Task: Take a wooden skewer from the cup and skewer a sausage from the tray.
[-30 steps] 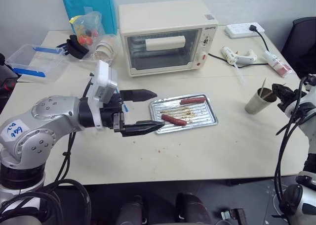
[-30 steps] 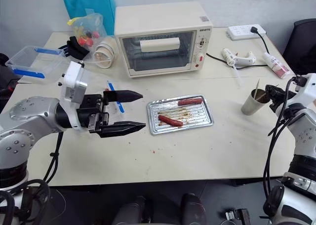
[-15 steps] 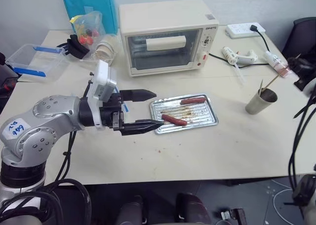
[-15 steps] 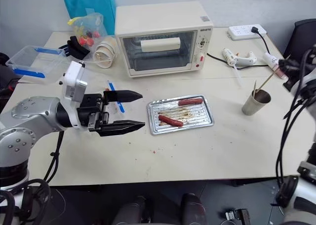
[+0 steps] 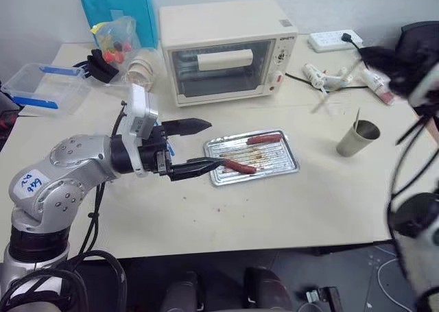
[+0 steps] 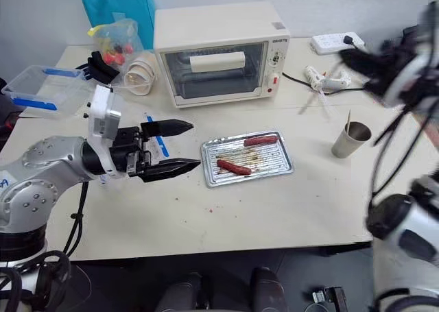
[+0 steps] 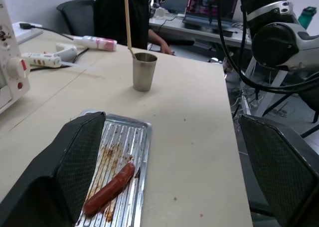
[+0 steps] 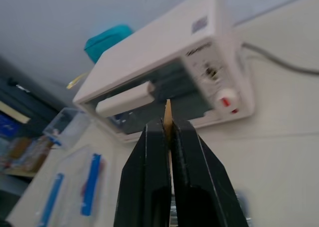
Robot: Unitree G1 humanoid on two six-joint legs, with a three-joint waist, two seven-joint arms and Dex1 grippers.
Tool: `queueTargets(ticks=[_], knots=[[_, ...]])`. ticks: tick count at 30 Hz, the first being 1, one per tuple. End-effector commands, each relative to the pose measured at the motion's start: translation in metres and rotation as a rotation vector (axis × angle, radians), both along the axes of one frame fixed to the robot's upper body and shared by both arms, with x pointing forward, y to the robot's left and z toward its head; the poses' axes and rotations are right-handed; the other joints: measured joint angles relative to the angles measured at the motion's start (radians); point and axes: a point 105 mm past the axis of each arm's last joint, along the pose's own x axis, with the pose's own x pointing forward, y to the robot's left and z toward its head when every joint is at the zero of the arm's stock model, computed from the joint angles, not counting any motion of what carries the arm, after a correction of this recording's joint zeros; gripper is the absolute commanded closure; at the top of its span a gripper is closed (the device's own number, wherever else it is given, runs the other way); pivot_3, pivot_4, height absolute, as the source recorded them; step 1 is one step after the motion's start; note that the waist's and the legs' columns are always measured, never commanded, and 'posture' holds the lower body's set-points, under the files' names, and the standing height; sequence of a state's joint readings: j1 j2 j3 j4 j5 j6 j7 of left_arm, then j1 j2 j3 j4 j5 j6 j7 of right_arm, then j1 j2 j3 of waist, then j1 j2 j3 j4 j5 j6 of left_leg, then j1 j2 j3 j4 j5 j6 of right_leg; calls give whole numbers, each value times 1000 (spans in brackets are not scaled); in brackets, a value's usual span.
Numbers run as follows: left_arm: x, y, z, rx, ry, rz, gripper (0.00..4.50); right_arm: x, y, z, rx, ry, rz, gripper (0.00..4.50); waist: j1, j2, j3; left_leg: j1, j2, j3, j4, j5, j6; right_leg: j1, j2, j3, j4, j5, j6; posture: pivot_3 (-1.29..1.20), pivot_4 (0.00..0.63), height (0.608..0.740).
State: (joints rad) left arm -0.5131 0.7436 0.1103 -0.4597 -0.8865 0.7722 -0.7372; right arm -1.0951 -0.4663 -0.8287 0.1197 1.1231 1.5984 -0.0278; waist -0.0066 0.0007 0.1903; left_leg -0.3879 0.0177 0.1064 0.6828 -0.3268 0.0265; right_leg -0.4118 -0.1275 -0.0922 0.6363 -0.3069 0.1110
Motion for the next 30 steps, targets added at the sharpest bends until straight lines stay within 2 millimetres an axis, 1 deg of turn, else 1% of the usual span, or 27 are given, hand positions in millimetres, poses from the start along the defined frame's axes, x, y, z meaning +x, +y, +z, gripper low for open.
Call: queueTargets(ticks=[1,2,4,6,8,11,15,17,20,22,27,30], knots=[[-1,-1,0,16,-66,13,0,-4,19,-3,120,6,-5,4485,5,0,0,-2,0,0,0,0,0,-2,0,0,0,0,0,0,150,740],[0,-2,-2,16,-69,23,0,-5,28,-9,184,35,-6,4485,8,0,0,-3,-1,-1,0,0,1,-2,-1,0,0,0,0,0,150,740],[2,-4,-7,24,-89,47,0,-12,47,-23,315,156,-2,4485,10,0,0,-6,-3,-8,1,1,1,-2,-2,-2,1,0,0,0,150,740],[6,-5,-12,30,-119,87,0,-16,60,-38,379,246,-24,4485,5,0,0,-8,-5,-11,2,1,2,-2,-4,-3,1,0,0,0,150,740],[8,-7,-14,14,-133,113,0,-20,67,-48,396,292,-52,4485,0,0,0,-11,-7,-11,2,1,3,-2,-4,-4,-2,1,2,0,150,740],[12,-11,-21,-16,-149,163,0,-21,73,-53,556,400,-99,4485,-7,0,0,-14,-6,-10,1,4,4,-3,-4,-4,-8,4,7,0,150,740],[24,-12,-26,-70,-170,254,0,-30,84,-62,578,441,-99,4485,-13,0,0,-14,-5,-11,1,5,4,-3,-3,-3,-7,4,7,0,150,740],[28,-13,-29,-72,-187,275,0,-33,87,-65,586,456,-102,4485,-18,0,0,-14,-6,-11,1,5,4,-3,-4,-2,-7,4,7,0,150,740],[35,-13,-29,-93,-199,305,0,-37,89,-68,600,470,-107,4485,-21,0,0,-14,-5,-12,0,5,4,-3,-3,-1,-8,4,7,0,150,740],[38,-18,-29,-98,-202,296,0,-38,89,-69,597,469,-109,4485,-21,0,0,-14,-5,-12,0,5,4,-3,-3,-1,-7,4,7,0,150,740],[37,-33,-28,-105,-204,233,0,-38,91,-68,593,462,-102,4485,-20,0,0,-15,-5,-12,0,5,4,-3,-3,-1,-8,4,7,0,150,740],[37,-43,-29,-104,-205,194,0,-39,95,-70,584,463,-86,4485,-21,0,0,-14,-5,-12,0,5,4,-3,-3,-1,-8,4,7,0,150,740]])
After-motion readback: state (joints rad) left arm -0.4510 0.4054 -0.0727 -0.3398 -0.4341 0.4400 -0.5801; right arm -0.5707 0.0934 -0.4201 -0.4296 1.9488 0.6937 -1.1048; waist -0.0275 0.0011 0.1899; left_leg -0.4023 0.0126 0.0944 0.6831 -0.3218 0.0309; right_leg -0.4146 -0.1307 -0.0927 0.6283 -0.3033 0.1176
